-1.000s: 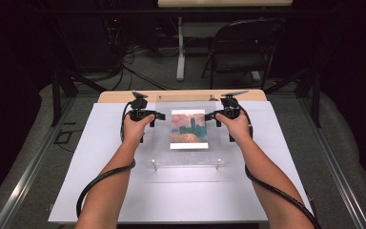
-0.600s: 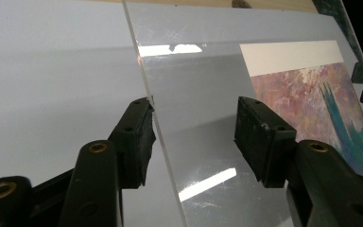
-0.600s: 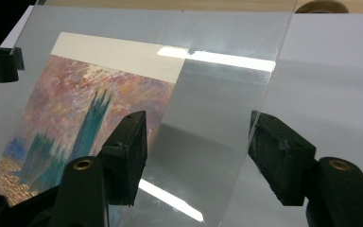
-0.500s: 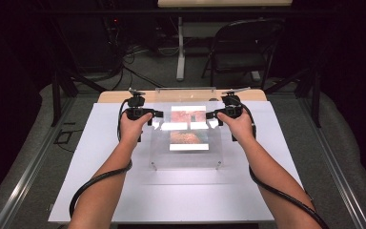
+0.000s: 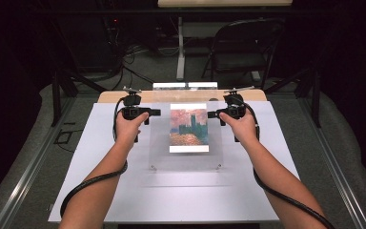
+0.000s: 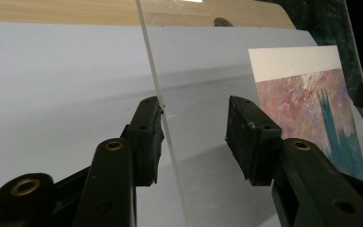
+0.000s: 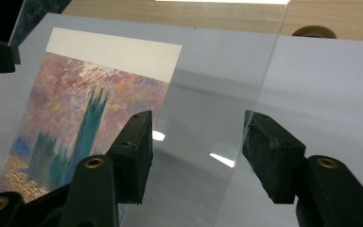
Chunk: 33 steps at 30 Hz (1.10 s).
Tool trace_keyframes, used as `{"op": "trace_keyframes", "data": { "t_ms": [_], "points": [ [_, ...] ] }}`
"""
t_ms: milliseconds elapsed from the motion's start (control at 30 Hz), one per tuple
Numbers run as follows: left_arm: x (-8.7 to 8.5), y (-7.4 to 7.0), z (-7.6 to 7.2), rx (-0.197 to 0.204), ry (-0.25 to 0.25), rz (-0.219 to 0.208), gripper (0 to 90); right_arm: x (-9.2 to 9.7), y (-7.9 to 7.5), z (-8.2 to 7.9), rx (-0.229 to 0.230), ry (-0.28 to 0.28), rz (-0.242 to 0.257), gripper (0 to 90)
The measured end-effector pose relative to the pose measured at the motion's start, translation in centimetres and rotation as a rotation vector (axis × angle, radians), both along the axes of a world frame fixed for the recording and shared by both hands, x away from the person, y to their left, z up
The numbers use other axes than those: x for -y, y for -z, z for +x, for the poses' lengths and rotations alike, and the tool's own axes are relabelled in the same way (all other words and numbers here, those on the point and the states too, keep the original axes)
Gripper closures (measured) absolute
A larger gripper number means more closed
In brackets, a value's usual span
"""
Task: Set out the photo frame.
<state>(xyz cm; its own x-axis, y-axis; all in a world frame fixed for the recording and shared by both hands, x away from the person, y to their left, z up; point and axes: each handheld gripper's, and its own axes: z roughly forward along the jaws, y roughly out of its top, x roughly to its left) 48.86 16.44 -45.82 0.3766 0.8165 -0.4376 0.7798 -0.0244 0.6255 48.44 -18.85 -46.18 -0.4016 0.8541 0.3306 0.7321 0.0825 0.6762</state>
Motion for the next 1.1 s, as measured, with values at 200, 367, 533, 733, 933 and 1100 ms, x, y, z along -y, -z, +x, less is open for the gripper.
{"op": "trace_keyframes", "data": {
  "t_ms": [200, 367, 533, 733, 933, 1100],
  "points": [
    [-0.2, -1.0, -1.2, 0.031, 0.01, -0.001, 59.7, 0.0, -1.0, -1.1, 0.037, -0.012, -0.012, 45.5],
    [-0.5, -1.8, -2.1, 0.051, 0.027, 0.004, 61.9, 0.3, -1.9, -2.2, 0.065, -0.032, -0.016, 47.9],
    [-0.6, -2.5, -3.1, 0.073, 0.031, 0.004, 63.4, 0.3, -2.5, -3.1, 0.077, -0.033, -0.026, 50.1],
    [-1.1, -3.2, -4.6, 0.105, 0.044, -0.018, 66.8, 0.4, -3.4, -4.5, 0.116, -0.038, -0.028, 53.7],
    [-1.6, -3.8, -6.3, 0.141, 0.061, -0.044, 69.9, 0.7, -4.2, -6.3, 0.161, -0.055, -0.031, 57.0],
    [-1.8, -4.2, -7.5, 0.167, 0.068, -0.046, 71.4, 0.7, -4.6, -7.6, 0.195, -0.071, -0.045, 58.3]
  ]
}}
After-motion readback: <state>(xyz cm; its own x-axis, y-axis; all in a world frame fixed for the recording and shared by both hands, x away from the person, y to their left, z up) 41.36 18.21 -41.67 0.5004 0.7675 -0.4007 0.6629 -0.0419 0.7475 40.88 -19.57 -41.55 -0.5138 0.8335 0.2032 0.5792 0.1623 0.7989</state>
